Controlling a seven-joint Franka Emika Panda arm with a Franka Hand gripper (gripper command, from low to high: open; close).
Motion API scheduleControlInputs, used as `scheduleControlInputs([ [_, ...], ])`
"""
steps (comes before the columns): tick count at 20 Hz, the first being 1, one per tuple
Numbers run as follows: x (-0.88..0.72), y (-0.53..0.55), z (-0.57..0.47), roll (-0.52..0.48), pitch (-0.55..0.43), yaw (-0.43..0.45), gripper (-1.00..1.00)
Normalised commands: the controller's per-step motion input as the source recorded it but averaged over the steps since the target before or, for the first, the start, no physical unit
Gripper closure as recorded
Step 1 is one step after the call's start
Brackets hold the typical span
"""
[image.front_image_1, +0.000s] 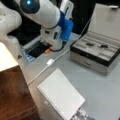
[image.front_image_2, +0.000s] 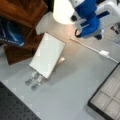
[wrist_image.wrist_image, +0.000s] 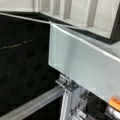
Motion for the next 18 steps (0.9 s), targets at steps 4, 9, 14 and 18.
scheduleControlInputs([
  [4,-0.26,-0.02,-0.12,-0.264,-0.063,-0.117,-1.00],
  [9,-0.27,0.00,-0.10,-0.251,-0.063,-0.149,-1.00],
  [14,-0.32,-0.01,-0.12,-0.324,-0.053,-0.162,-1.00],
  [18,-0.44,-0.01,-0.17,-0.404,-0.088,-0.128,-1.00],
])
